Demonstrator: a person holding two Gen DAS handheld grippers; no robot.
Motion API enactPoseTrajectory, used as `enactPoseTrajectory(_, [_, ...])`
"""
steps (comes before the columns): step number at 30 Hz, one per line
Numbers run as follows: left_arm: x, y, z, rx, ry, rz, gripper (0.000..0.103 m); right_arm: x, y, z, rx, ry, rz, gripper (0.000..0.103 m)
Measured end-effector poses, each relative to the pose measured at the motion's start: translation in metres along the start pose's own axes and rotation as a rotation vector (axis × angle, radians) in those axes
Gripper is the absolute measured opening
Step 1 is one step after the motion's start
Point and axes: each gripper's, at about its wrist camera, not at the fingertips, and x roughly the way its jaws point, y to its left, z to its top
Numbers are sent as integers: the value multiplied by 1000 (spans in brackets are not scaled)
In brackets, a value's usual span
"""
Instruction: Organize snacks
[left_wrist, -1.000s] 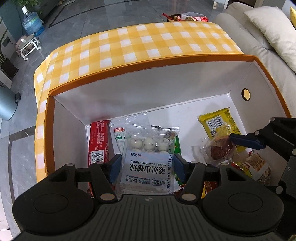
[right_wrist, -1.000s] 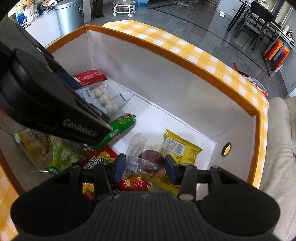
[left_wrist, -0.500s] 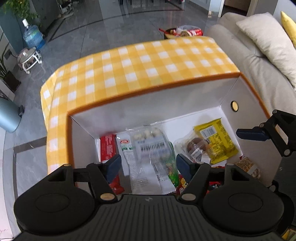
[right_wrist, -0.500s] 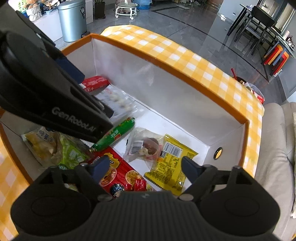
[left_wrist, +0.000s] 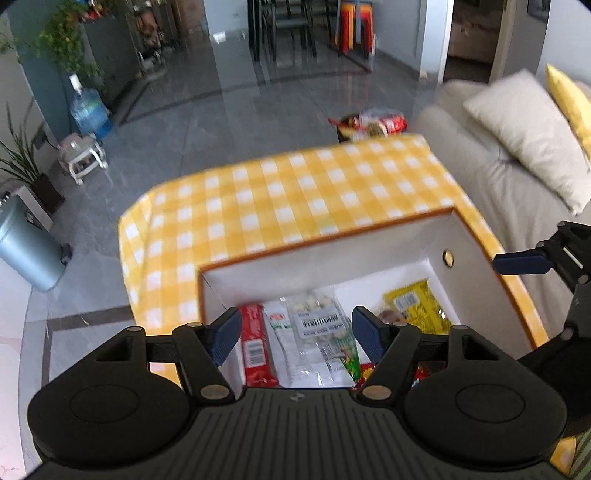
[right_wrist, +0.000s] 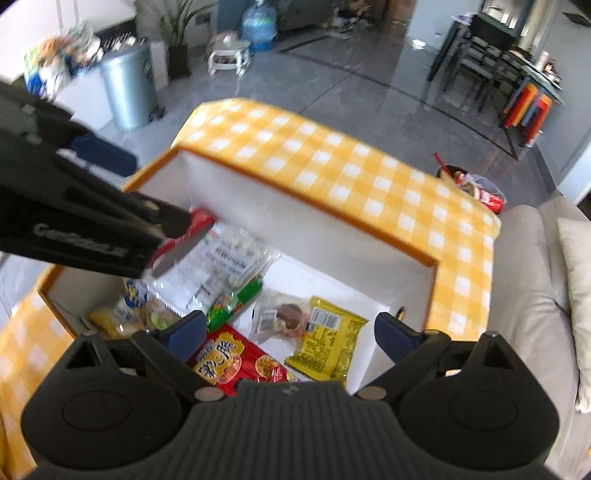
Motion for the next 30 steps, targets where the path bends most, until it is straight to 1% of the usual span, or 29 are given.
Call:
enactPoseTrajectory(3, [-22,-1,-2,19,-64,29,80,-22,-4,-2,39,-71,-20,96])
enactPoseTrajectory(5, [-36,-2,-4,37,-107,54,80,-35,-3,-3,30,-112,-29,96])
enactPoseTrajectory(9, [-66,-5,-11,42,-196,89,80,-59,1,-7,22,-159,-61,96])
enactPoseTrajectory(11, [-79,-8,-15,42,-238,107,80,-72,4,-10,37,-184,-62,98])
enactPoseTrajectory(14, [-98,-11,-22,42,-298,139,82,-92,9,-17,53,-244,-78,99])
enactPoseTrajectory(18, [-121,-15,-33,50,-384,180,87,-120,20,-27,36,-309,-116,99])
enactPoseTrajectory(21, [-135,-19,-41,59,-436,217,89,-138,24,-38,62,-347,-108,99])
enactPoseTrajectory(26, [-152,-21,-62,49,-507,220,90,-162,30,-63,117,-391,-96,99])
enactPoseTrajectory(28, [-155,-25,-71,50,-521,240,91,-169,33,-73,133,-388,-97,99])
enactPoseTrajectory(30, [-160,-30,-80,63,-538,269,95,-174,38,-81,147,-373,-101,99])
